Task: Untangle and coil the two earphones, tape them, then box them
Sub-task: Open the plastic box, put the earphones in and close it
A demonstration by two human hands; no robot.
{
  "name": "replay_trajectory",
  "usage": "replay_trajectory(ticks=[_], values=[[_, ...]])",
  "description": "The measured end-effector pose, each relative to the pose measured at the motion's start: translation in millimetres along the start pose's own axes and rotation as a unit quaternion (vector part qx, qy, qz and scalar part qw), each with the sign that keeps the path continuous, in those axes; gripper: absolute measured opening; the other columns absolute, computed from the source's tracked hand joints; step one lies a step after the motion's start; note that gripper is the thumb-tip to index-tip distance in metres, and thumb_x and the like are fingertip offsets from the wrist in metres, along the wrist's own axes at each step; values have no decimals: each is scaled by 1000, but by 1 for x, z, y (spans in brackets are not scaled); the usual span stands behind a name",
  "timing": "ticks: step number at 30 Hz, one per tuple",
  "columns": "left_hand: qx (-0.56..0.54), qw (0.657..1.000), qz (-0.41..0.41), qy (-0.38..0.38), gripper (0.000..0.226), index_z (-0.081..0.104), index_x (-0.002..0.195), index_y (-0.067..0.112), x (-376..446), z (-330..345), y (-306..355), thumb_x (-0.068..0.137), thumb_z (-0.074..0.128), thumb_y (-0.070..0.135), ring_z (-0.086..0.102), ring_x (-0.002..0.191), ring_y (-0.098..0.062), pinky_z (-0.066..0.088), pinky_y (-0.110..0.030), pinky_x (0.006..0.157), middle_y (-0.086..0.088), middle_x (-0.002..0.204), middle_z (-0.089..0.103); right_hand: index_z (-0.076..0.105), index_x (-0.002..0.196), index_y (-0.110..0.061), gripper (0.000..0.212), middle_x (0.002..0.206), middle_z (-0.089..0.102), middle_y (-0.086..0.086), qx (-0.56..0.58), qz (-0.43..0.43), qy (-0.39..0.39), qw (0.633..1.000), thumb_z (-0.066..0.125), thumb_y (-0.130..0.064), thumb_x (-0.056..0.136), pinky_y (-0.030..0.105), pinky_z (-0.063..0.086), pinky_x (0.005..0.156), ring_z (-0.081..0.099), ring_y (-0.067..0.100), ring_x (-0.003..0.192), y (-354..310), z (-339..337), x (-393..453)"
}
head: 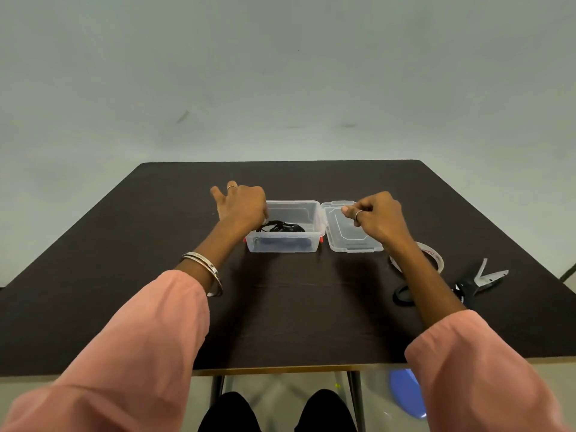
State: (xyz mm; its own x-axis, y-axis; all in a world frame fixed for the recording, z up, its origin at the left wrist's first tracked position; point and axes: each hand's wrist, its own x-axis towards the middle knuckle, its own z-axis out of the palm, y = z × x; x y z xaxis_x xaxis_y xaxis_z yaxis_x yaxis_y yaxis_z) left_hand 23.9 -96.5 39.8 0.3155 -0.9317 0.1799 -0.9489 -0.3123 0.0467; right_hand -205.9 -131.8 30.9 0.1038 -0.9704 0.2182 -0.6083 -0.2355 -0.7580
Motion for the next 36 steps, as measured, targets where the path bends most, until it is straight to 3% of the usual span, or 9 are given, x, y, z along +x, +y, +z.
replay_trajectory(ticks=[5, 8, 10, 13, 18, 27, 30, 33, 36], values=[[-113, 989, 25, 92, 13, 75, 93, 32, -9, -10, 3, 88, 63, 31, 48, 117, -25, 25, -50, 97, 9, 94, 71, 74, 87, -4, 23, 83, 70, 9, -13, 6, 23, 1000, 69, -26, 86, 22, 45, 59, 65, 22, 76, 5, -12, -1], [-181, 970, 92, 137, 18, 74, 97, 35, -23, -22, 21, 90, 57, 40, 47, 115, -18, 23, -45, 93, 13, 95, 69, 73, 80, -9, 17, 84, 71, 7, -64, 35, 72, 995, 71, -26, 85, 43, 52, 82, 64, 22, 78, 19, -19, 7], [-164, 965, 165, 122, 23, 73, 100, 38, -34, -25, 39, 88, 56, 48, 44, 119, -15, 20, -48, 97, 15, 104, 67, 70, 77, -12, 21, 86, 70, 6, -138, 69, 92, 984, 71, -32, 84, 52, 40, 97, 62, 25, 86, 28, -22, 10], [-66, 956, 272, 93, 28, 70, 106, 41, -51, -18, 67, 85, 57, 54, 39, 125, -11, 9, -56, 105, 18, 116, 64, 66, 86, -13, 30, 97, 67, 9, -237, 121, 48, 963, 72, -43, 81, 58, 25, 101, 56, 32, 107, 35, -25, 7], [137, 923, 353, 73, 31, 71, 110, 27, -71, 8, 104, 92, 53, 45, 37, 135, -25, -4, -66, 108, 5, 113, 67, 65, 67, -16, 30, 87, 69, 9, -199, 147, -17, 969, 77, -43, 74, 55, 34, 97, 58, 31, 98, 51, -28, 12], [151, 929, 328, 85, 17, 70, 103, 19, -68, 17, 125, 93, 58, 25, 37, 136, -29, -5, -64, 110, -2, 114, 68, 74, 86, -7, 22, 95, 69, 7, -123, 129, -29, 984, 68, -28, 87, 38, 32, 81, 53, 20, 88, 51, -50, 2], [91, 931, 320, 152, 19, 71, 103, 21, -62, 9, 122, 94, 55, 26, 45, 125, -23, 5, -58, 107, 3, 106, 69, 74, 76, -17, 15, 97, 71, 3, -33, 106, 9, 994, 70, -30, 85, 49, 41, 96, 60, 22, 97, 54, -54, 6], [-53, 940, 266, 210, 24, 72, 95, 24, -55, -16, 115, 93, 49, 28, 50, 109, -18, 15, -46, 95, 6, 95, 68, 70, 89, -14, 21, 89, 65, 0, 87, 91, 70, 990, 63, -34, 90, 32, 46, 78, 57, 17, 90, 45, -61, 2], [-246, 919, 226, 210, 18, 75, 90, 23, -50, -45, 96, 88, 57, 26, 58, 92, -16, 35, -35, 87, 5, 86, 70, 61, 111, -21, 33, 100, 62, -3, 210, 68, 69, 973, 52, -48, 93, 31, 49, 67, 57, 14, 91, 29, -62, -3]])
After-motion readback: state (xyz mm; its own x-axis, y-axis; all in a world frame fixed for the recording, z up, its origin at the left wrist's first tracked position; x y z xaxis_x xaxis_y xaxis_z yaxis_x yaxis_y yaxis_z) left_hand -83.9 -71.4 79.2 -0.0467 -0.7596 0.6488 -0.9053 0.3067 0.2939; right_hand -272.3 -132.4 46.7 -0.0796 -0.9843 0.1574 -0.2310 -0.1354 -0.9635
